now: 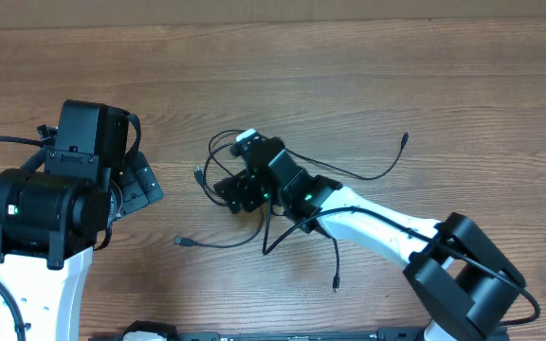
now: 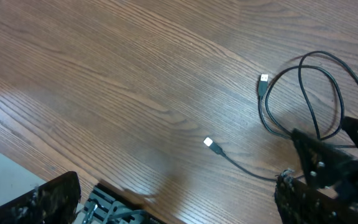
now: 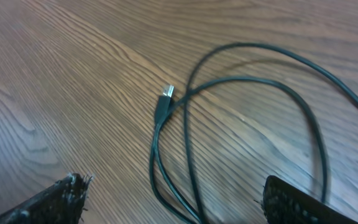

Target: Untangle cables

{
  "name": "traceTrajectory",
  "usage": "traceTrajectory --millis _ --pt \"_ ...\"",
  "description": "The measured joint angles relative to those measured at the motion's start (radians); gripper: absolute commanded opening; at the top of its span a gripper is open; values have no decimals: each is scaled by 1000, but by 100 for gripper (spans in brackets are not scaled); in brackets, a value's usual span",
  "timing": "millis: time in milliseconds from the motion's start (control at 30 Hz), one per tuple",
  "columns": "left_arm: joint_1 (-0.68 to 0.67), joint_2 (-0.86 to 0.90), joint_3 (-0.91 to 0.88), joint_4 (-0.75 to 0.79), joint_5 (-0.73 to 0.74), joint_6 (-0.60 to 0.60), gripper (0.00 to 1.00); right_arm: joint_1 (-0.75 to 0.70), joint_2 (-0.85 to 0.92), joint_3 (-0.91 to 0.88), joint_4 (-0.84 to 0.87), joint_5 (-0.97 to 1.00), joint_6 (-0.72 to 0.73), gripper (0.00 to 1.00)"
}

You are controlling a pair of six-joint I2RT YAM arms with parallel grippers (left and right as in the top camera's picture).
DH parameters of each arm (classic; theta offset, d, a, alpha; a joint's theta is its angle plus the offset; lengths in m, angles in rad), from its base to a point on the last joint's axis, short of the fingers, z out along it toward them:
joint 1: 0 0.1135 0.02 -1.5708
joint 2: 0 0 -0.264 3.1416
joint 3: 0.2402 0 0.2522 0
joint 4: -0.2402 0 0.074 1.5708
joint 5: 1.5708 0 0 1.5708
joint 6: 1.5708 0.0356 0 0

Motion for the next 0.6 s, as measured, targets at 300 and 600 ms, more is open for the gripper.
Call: traceTrajectory --millis 300,600 --pt "0 0 0 0 0 0 99 5 107 62 15 73 -45 76" --pt "0 0 0 0 0 0 100 2 153 99 -41 89 -68 4"
